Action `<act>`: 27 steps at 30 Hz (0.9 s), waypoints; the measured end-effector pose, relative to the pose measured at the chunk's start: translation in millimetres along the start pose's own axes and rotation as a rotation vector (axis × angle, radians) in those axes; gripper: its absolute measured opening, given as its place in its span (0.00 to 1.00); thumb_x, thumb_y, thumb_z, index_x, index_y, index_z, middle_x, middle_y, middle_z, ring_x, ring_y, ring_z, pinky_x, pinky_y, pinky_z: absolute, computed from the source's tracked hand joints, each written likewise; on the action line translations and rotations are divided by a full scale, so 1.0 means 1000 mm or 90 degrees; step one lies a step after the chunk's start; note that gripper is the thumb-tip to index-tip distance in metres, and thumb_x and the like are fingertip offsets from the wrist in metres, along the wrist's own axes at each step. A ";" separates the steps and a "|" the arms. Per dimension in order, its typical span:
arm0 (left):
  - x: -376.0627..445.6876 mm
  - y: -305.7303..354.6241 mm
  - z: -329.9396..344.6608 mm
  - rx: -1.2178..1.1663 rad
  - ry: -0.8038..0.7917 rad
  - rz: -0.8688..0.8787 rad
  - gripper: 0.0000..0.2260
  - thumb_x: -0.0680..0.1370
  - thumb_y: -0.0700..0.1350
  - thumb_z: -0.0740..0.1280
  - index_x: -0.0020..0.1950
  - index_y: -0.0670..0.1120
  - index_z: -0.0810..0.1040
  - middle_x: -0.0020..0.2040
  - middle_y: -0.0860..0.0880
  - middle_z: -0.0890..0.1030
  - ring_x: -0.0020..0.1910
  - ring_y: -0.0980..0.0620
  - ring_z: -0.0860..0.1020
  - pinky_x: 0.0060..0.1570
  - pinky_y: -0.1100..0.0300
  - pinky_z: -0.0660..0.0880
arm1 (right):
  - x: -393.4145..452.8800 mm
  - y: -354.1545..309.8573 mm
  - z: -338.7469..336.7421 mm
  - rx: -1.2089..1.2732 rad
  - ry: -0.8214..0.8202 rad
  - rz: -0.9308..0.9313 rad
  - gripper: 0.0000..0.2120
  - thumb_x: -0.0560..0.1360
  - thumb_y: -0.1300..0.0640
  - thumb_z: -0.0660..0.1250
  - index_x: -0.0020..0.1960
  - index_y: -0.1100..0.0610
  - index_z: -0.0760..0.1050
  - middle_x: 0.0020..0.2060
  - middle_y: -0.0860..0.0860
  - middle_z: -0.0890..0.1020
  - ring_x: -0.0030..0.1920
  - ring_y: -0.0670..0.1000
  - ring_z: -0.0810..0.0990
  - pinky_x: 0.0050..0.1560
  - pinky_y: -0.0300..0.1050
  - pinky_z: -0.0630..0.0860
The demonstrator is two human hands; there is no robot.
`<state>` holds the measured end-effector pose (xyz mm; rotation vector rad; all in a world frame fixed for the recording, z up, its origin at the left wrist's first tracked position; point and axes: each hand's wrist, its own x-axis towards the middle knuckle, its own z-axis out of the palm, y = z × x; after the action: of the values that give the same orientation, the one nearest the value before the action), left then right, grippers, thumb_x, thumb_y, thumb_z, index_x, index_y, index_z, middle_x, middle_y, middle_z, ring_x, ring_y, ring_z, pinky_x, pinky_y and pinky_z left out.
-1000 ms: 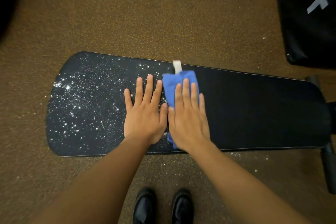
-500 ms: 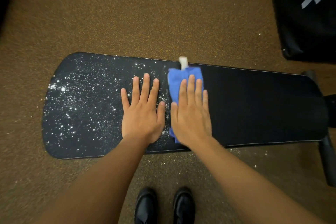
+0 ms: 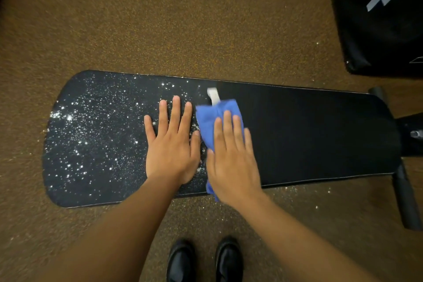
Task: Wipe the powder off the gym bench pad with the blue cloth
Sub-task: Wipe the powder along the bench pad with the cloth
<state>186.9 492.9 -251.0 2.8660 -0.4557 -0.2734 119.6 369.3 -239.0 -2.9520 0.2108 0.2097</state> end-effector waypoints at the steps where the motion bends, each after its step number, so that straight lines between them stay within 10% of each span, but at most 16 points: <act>1: 0.000 0.000 -0.001 -0.001 0.000 0.000 0.28 0.82 0.57 0.42 0.81 0.51 0.45 0.81 0.50 0.42 0.79 0.48 0.37 0.75 0.40 0.38 | -0.013 0.010 0.001 -0.003 -0.008 -0.012 0.30 0.80 0.49 0.44 0.79 0.61 0.49 0.79 0.58 0.49 0.78 0.58 0.45 0.76 0.59 0.49; 9: -0.003 0.000 -0.002 0.002 -0.001 -0.002 0.27 0.82 0.57 0.42 0.81 0.52 0.43 0.81 0.50 0.41 0.78 0.48 0.35 0.75 0.40 0.37 | 0.069 0.037 -0.007 0.020 0.045 0.205 0.30 0.81 0.51 0.50 0.78 0.63 0.48 0.79 0.61 0.48 0.78 0.60 0.45 0.77 0.59 0.46; 16: 0.000 0.000 -0.001 0.003 -0.001 -0.002 0.27 0.82 0.56 0.42 0.81 0.51 0.45 0.81 0.50 0.42 0.79 0.48 0.37 0.75 0.41 0.37 | -0.016 0.015 0.005 -0.018 -0.004 -0.035 0.30 0.80 0.49 0.46 0.78 0.62 0.52 0.78 0.59 0.51 0.78 0.59 0.48 0.75 0.60 0.52; 23: -0.002 0.000 0.000 0.003 -0.004 -0.006 0.27 0.82 0.56 0.43 0.81 0.52 0.43 0.81 0.51 0.41 0.78 0.48 0.35 0.75 0.40 0.37 | 0.078 0.026 -0.010 0.025 0.027 0.191 0.31 0.81 0.50 0.48 0.79 0.64 0.46 0.79 0.61 0.46 0.78 0.60 0.43 0.77 0.59 0.44; 27: -0.001 0.001 0.000 0.003 -0.010 -0.002 0.27 0.81 0.56 0.42 0.81 0.52 0.43 0.81 0.50 0.41 0.78 0.48 0.36 0.75 0.40 0.37 | 0.068 -0.007 -0.006 0.014 0.015 0.068 0.30 0.82 0.49 0.43 0.79 0.62 0.43 0.79 0.60 0.43 0.78 0.58 0.40 0.77 0.57 0.43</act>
<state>186.0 491.9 -250.6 2.8718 -0.4556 -0.2959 188.6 366.7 -242.1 -2.9255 0.3726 0.1865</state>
